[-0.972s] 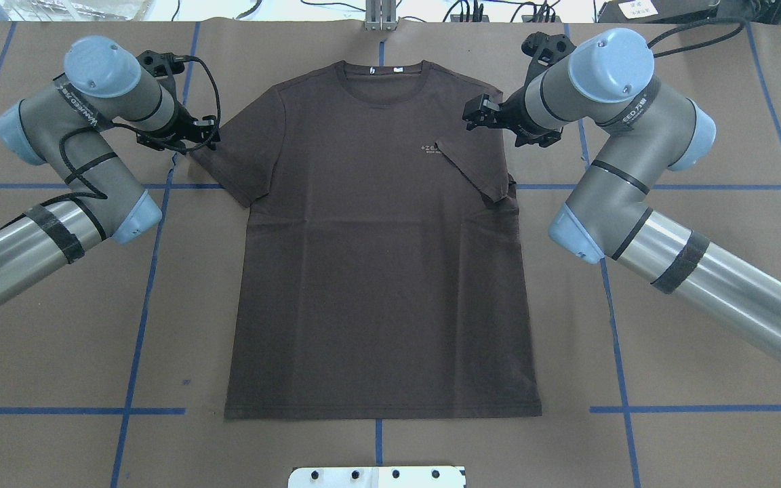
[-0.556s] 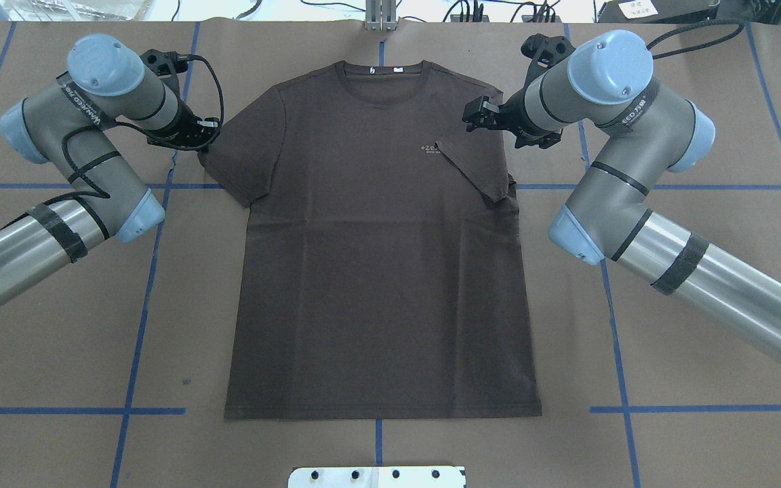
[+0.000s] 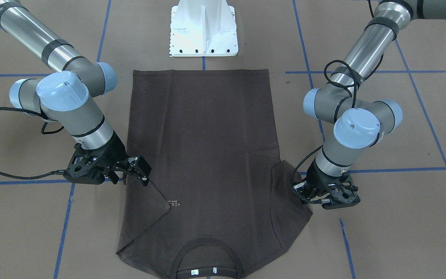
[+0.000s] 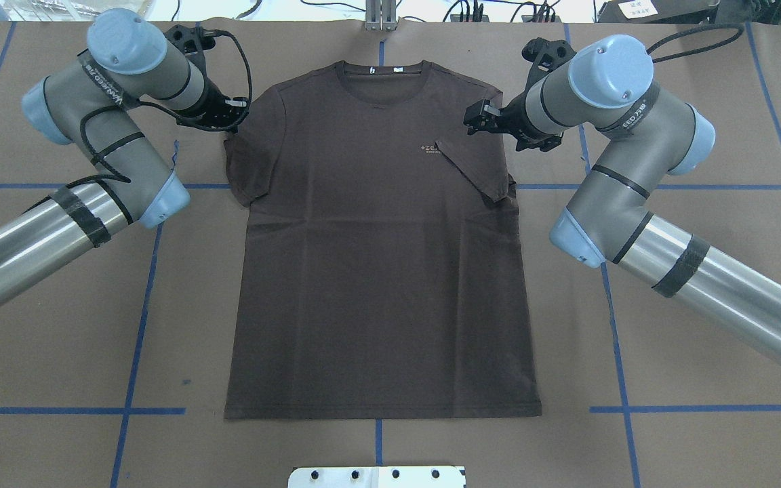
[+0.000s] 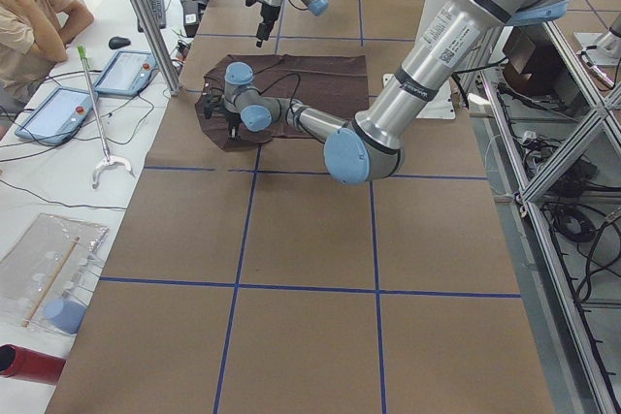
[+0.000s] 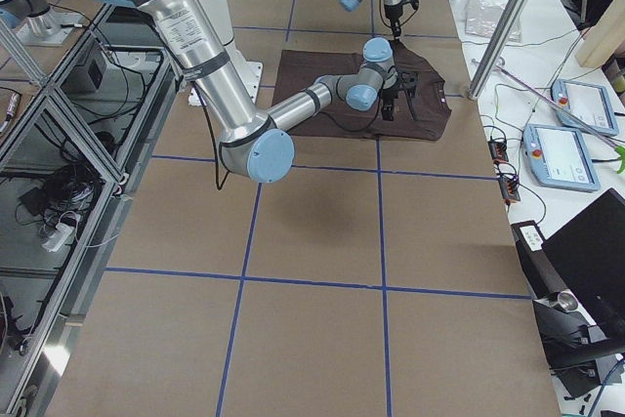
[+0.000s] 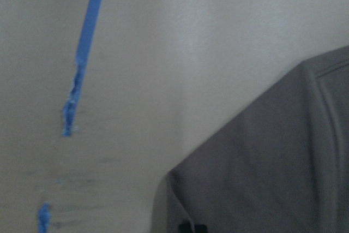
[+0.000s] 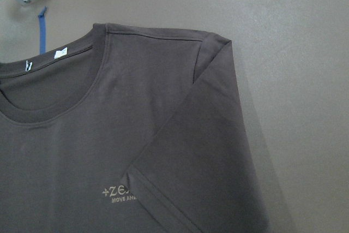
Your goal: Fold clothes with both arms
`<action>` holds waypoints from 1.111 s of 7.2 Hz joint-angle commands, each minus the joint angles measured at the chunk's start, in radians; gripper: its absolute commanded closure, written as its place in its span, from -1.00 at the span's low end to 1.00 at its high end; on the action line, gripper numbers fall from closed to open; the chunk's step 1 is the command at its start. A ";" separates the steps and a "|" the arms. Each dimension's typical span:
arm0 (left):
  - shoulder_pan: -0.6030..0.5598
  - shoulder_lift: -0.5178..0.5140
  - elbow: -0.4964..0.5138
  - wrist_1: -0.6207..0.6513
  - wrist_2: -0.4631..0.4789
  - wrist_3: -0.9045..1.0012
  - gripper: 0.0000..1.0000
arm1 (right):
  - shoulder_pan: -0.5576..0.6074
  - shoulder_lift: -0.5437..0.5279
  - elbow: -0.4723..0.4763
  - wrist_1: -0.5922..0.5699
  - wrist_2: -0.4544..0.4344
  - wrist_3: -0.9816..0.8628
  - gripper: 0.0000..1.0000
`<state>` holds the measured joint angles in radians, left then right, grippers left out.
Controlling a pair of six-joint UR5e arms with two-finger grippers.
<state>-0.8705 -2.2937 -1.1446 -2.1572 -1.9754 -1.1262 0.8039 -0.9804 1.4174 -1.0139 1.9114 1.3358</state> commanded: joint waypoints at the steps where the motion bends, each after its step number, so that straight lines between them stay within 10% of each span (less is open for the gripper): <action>1: 0.033 -0.094 0.053 0.000 0.004 -0.039 1.00 | 0.000 -0.010 0.000 0.003 0.000 -0.003 -1.00; 6: 0.083 -0.144 0.101 -0.041 0.010 -0.058 0.98 | -0.006 -0.012 -0.002 0.003 -0.002 -0.003 -1.00; 7: 0.090 -0.141 0.097 -0.062 0.010 -0.063 -0.82 | -0.006 -0.015 -0.002 0.003 -0.002 -0.001 -1.00; 8: 0.090 -0.141 0.085 -0.062 0.010 -0.079 -1.00 | -0.011 -0.015 -0.002 0.003 -0.003 0.005 -1.00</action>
<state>-0.7860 -2.4351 -1.0490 -2.2094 -1.9651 -1.1900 0.7963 -0.9945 1.4159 -1.0110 1.9094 1.3353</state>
